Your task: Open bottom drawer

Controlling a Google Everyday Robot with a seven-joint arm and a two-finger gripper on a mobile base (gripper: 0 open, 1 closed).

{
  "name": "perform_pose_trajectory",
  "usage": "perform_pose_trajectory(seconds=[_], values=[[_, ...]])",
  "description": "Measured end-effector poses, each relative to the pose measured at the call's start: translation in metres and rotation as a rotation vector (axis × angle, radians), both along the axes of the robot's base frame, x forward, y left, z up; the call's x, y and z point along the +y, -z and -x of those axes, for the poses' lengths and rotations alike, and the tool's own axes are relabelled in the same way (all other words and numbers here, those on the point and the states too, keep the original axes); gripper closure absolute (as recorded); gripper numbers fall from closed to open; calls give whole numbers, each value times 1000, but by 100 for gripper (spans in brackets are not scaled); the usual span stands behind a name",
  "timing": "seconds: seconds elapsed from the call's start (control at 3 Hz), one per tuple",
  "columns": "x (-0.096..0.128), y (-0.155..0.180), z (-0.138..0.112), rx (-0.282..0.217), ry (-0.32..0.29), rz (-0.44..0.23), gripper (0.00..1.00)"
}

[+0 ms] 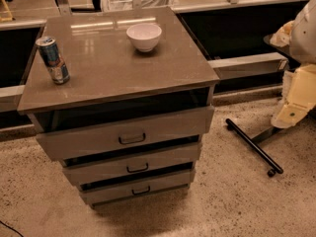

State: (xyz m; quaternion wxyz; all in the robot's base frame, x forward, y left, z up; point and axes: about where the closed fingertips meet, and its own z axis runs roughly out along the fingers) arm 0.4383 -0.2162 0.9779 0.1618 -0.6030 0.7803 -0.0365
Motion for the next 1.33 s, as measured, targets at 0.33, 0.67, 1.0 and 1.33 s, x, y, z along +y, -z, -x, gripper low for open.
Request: perform_pose_trajectory(seconds=[0.33,0.67,1.0,1.33], values=[[0,0,0,0,0,0,0],[-2,18,-7,34,-9,-12,0],[8,89,-9,115,-78,-117,0],[8,195,15,197,-50,-345,0]])
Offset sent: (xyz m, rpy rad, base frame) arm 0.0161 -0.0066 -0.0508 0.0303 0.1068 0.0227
